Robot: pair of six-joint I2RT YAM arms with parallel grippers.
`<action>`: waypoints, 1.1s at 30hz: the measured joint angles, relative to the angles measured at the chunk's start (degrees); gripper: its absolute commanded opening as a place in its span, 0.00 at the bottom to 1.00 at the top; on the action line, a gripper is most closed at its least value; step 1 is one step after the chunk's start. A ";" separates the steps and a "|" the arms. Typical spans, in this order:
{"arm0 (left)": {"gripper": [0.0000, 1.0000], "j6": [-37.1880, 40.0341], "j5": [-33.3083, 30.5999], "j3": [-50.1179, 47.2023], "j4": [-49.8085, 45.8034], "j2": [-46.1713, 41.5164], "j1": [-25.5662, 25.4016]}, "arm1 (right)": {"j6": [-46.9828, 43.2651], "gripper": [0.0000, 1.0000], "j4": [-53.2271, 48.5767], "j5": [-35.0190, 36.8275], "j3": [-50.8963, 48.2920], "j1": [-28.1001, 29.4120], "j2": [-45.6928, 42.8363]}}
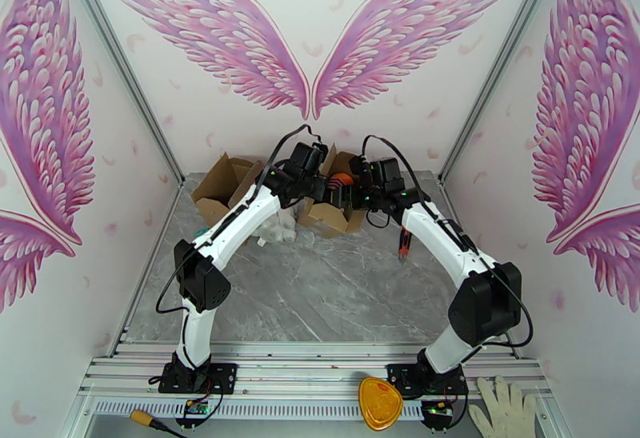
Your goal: Unpack the express box
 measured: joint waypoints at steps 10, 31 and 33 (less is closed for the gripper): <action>0.00 3.06 3.61 0.00 0.04 -0.07 0.02 | -11.04 0.75 -4.37 -5.31 2.12 0.70 5.44; 0.00 -2.45 4.83 -0.02 0.79 -0.46 3.15 | -16.52 0.64 1.60 -17.84 -1.31 0.68 1.84; 0.00 -2.95 3.93 -0.02 1.01 -0.46 3.39 | -16.50 0.64 1.84 -19.02 -1.99 0.68 0.94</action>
